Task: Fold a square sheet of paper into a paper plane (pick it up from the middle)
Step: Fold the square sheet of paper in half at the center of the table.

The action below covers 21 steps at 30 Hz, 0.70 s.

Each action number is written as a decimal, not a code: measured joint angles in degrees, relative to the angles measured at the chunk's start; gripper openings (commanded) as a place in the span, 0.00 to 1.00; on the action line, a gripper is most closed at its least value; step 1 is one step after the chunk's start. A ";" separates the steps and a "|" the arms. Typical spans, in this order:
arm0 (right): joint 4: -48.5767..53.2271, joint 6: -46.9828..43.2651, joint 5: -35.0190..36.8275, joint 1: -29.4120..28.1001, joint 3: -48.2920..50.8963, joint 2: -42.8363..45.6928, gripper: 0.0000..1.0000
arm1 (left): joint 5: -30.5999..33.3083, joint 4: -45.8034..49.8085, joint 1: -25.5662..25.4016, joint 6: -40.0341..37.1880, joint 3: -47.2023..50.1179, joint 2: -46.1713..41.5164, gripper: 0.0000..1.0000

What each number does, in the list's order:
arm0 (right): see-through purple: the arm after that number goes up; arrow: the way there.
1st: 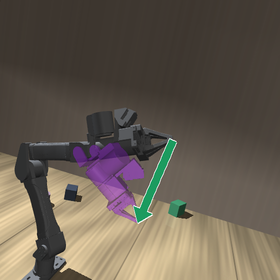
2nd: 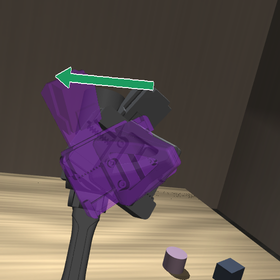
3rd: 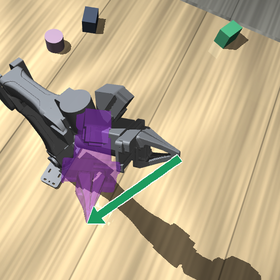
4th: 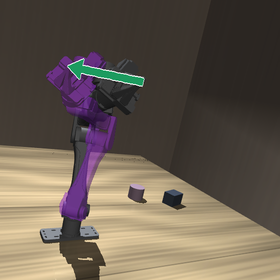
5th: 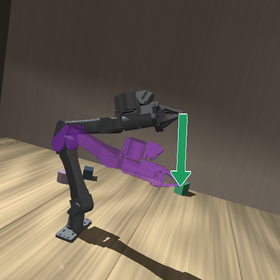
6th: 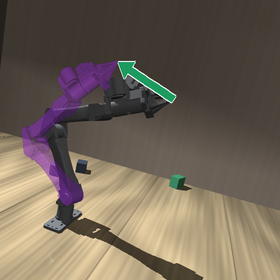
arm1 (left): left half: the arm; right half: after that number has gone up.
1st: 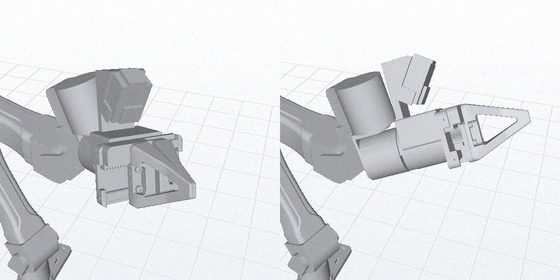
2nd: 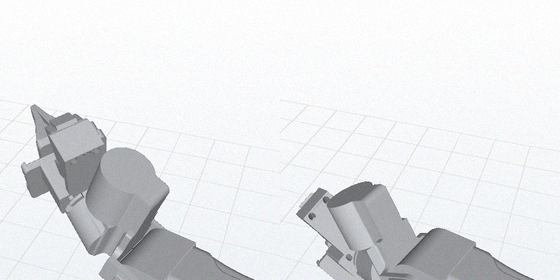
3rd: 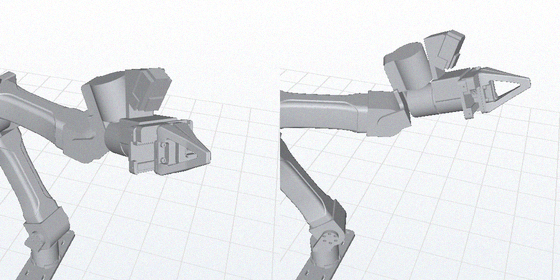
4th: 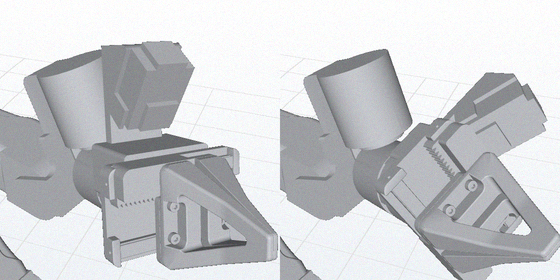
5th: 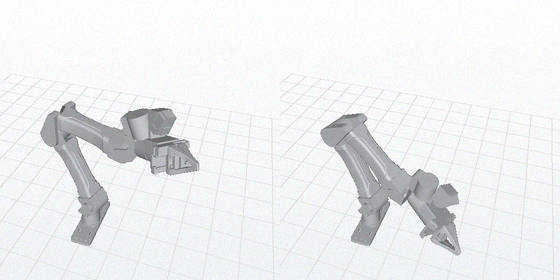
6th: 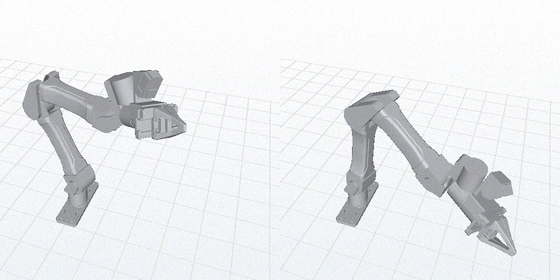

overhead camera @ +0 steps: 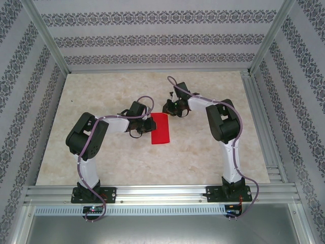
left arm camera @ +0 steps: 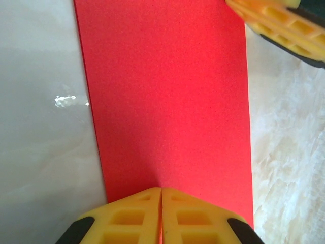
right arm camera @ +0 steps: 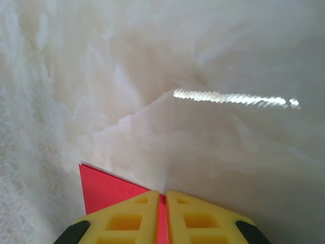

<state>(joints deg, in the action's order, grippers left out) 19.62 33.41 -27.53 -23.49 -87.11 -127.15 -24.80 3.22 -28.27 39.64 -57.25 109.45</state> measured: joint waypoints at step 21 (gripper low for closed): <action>-1.01 0.20 -1.97 -3.04 15.19 14.34 0.16 | 0.17 -0.39 -0.04 -0.11 0.44 -0.48 0.11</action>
<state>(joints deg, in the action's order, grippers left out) 18.61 33.61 -29.50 -26.52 -71.92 -112.81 -24.62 2.83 -28.32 39.53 -56.82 108.97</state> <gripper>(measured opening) 0.164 0.104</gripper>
